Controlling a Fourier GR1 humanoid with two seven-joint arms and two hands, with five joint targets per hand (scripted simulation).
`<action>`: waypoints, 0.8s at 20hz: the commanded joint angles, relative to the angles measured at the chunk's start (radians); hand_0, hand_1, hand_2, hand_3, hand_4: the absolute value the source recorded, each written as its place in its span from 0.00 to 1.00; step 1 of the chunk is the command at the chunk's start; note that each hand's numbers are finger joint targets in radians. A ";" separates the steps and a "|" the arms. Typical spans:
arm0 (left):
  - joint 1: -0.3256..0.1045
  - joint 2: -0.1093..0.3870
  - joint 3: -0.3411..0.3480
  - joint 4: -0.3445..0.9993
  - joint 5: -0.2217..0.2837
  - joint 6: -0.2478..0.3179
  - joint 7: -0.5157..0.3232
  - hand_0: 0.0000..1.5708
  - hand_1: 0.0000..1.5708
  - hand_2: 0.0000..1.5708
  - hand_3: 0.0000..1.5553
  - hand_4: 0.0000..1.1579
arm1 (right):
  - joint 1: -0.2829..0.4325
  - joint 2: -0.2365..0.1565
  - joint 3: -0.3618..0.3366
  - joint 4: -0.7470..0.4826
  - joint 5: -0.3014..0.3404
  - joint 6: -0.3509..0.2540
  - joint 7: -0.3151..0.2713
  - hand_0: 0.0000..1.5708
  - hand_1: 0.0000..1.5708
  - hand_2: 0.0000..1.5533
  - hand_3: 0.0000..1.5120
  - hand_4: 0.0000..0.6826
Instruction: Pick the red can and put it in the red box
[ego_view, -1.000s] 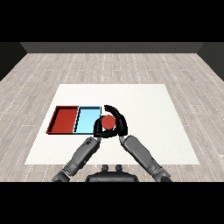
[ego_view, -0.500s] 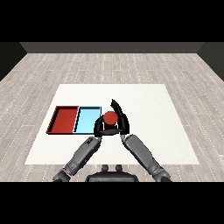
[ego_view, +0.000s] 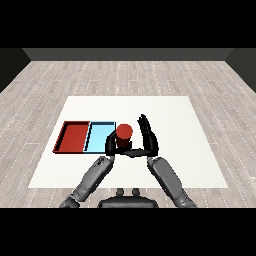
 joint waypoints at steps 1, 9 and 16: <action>0.000 0.019 0.040 -0.060 -0.035 -0.010 0.065 1.00 1.00 0.99 0.94 0.98 | 0.085 -0.047 -0.054 -0.096 -0.009 0.056 -0.001 0.00 0.00 0.00 0.00 0.00; -0.008 0.148 0.176 -0.096 -0.036 -0.043 0.100 1.00 1.00 1.00 0.95 0.97 | 0.264 -0.183 -0.170 -0.286 -0.096 0.155 0.021 0.00 0.00 0.00 0.00 0.00; 0.001 0.353 0.299 -0.084 -0.057 -0.083 0.188 1.00 1.00 1.00 0.96 0.96 | 0.389 -0.192 -0.252 -0.239 -0.141 0.201 -0.050 0.00 0.00 0.00 0.00 0.00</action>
